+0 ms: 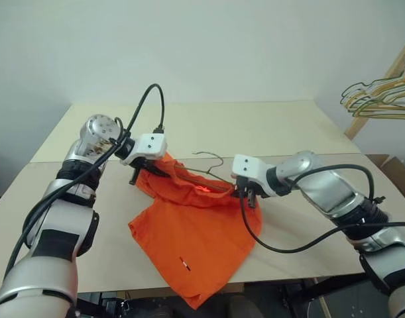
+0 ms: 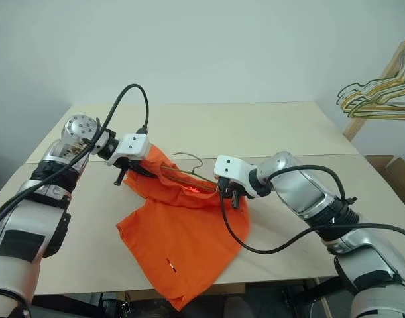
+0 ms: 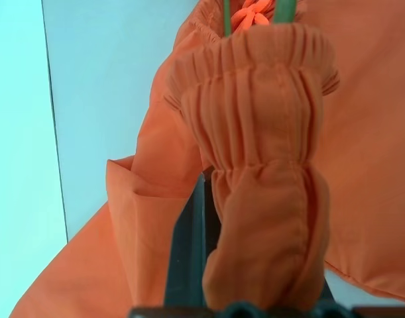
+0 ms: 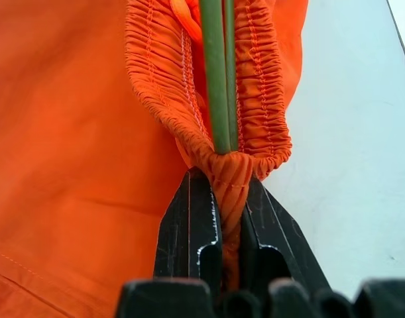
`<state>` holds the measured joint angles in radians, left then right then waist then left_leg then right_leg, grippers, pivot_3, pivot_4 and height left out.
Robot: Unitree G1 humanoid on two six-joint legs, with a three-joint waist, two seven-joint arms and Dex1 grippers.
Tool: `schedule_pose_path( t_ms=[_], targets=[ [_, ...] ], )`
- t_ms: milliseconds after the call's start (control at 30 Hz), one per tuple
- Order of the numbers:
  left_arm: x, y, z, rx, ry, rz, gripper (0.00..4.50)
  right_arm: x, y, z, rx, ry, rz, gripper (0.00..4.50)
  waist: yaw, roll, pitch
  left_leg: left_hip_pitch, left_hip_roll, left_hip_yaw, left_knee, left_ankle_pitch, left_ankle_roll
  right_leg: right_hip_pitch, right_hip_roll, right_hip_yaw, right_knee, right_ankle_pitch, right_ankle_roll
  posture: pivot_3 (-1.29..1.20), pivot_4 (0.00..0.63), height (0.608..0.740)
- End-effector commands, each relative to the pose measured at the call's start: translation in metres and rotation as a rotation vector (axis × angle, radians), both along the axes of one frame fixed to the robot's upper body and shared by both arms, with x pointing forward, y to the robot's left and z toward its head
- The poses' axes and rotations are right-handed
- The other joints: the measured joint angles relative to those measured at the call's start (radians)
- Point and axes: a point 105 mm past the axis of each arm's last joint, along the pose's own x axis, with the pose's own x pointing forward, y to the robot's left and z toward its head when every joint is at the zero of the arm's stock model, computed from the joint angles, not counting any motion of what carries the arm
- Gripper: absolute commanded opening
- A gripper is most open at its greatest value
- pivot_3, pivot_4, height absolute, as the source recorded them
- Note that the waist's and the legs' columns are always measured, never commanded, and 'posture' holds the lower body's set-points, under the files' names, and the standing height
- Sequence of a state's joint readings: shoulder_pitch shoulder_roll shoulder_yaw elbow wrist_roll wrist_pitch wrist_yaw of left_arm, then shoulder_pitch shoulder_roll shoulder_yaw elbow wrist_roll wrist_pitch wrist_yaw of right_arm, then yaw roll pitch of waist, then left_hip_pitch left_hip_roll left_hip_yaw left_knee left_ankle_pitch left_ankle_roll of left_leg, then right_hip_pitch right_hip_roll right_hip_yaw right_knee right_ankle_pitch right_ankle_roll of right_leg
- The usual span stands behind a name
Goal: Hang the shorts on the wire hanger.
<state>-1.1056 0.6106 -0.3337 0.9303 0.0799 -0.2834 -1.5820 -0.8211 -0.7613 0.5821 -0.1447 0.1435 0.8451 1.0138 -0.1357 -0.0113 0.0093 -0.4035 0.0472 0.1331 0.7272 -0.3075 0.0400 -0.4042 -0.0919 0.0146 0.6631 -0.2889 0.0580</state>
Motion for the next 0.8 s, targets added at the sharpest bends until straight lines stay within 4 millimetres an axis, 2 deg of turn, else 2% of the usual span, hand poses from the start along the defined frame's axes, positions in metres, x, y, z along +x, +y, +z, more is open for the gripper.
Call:
schedule_pose_path(
  t_ms=[33,167,200,233,300,500,633,800],
  targets=[
    [0.002,-0.006,0.023,-0.068,-0.08,-0.03,0.0,0.003,-0.001,0.016,0.015,-0.045,0.016,0.04,-0.001,0.0,0.0,0.0,0.0,0.0,0.0,0.0,0.0,0.0,0.0,0.0,0.0,0.0,0.0,-0.14,0.0,0.74],
    [0.008,-0.015,0.043,-0.201,-0.119,-0.005,0.0,-0.008,-0.012,0.027,0.069,-0.029,0.006,0.04,0.001,0.0,0.0,-0.001,0.0,-0.001,0.0,0.0,0.0,0.0,0.0,-0.001,0.0,0.0,0.0,-0.15,0.0,0.74],
    [0.009,-0.017,0.051,-0.244,-0.109,0.003,0.57,-0.011,-0.016,0.029,0.088,-0.022,-0.01,0.04,0.003,0.0,0.0,-0.002,0.0,-0.002,0.0,0.0,0.0,0.0,-0.001,-0.002,0.0,0.0,0.0,-0.15,0.0,0.74],
    [0.008,-0.018,0.059,-0.279,-0.097,0.002,0.68,-0.016,-0.021,0.031,0.104,-0.013,-0.02,0.04,0.002,0.0,0.0,-0.003,-0.001,-0.003,0.001,0.0,0.0,0.0,-0.001,-0.002,-0.001,0.0,0.0,-0.15,0.0,0.74],
    [0.006,-0.019,0.071,-0.348,-0.082,-0.004,1.31,-0.024,-0.031,0.033,0.13,0.005,-0.061,0.04,0.002,0.0,0.0,-0.003,-0.001,-0.004,0.001,0.0,0.001,0.0,-0.001,-0.002,-0.001,0.0,0.0,-0.17,0.0,0.74],
    [0.003,-0.017,0.089,-0.451,-0.099,-0.006,3.2,-0.044,-0.063,0.028,0.186,0.04,-0.245,0.04,-0.008,0.0,0.0,-0.002,0.0,-0.006,0.001,0.0,0.0,0.001,0.0,-0.003,-0.001,0.0,0.0,-0.19,0.0,0.74],
    [0.012,-0.015,0.118,-0.611,-0.2,0.073,4.42,-0.064,-0.089,0.031,0.291,0.08,-0.444,0.04,-0.015,0.0,0.0,-0.002,-0.001,-0.007,0.001,0.0,0.0,0.001,0.0,-0.002,0.0,0.0,0.0,-0.21,0.0,0.74],
    [0.007,-0.021,0.134,-0.76,-0.167,0.08,4.42,-0.084,-0.117,0.036,0.413,0.104,-0.689,0.04,-0.019,0.0,0.0,-0.002,-0.001,-0.008,0.001,0.0,0.0,0.002,0.0,-0.002,0.0,0.0,0.0,-0.25,0.0,0.74]
  ],
)
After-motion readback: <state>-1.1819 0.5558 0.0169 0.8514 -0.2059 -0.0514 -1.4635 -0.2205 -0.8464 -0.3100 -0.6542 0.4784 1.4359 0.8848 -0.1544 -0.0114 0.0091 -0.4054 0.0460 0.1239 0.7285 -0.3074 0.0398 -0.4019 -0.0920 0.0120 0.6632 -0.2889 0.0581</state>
